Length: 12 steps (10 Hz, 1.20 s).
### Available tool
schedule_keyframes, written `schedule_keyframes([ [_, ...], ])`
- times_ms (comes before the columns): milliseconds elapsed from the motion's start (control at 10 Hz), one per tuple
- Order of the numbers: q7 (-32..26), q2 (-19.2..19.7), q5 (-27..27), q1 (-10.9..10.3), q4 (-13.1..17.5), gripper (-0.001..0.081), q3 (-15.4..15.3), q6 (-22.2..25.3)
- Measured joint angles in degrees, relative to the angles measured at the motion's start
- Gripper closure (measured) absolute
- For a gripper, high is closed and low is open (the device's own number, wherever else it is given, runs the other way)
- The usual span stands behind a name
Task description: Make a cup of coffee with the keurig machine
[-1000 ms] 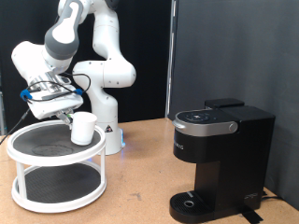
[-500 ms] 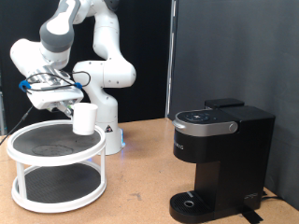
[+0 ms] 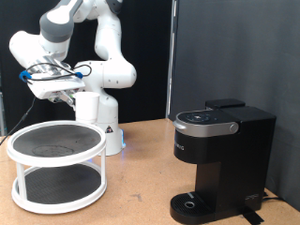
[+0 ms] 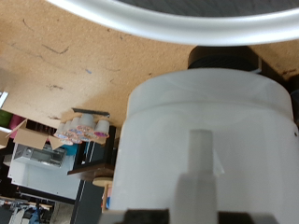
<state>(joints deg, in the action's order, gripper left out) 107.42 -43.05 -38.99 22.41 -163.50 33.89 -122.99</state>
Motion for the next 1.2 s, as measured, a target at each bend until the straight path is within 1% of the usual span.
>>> schedule_keyframes([
  [100,0.19,0.51,-1.93,-0.91,0.39,0.0805,-0.02,0.1],
  [200,0.39,1.21,-4.45,-2.39,0.75,0.0805,-0.23,-0.1],
  [300,0.48,2.0,-7.25,-4.17,0.97,0.0805,-0.87,-1.55],
  [600,-0.12,5.02,-16.0,-10.4,1.39,0.0805,-4.59,-9.32],
  [900,-2.3,7.88,-23.09,-16.49,2.39,0.0805,-7.6,-13.27],
  [1000,-2.82,8.49,-24.93,-18.09,2.49,0.0805,-8.59,-14.22],
  [1200,-3.2,9.25,-27.59,-20.28,2.48,0.0805,-10.77,-16.71],
])
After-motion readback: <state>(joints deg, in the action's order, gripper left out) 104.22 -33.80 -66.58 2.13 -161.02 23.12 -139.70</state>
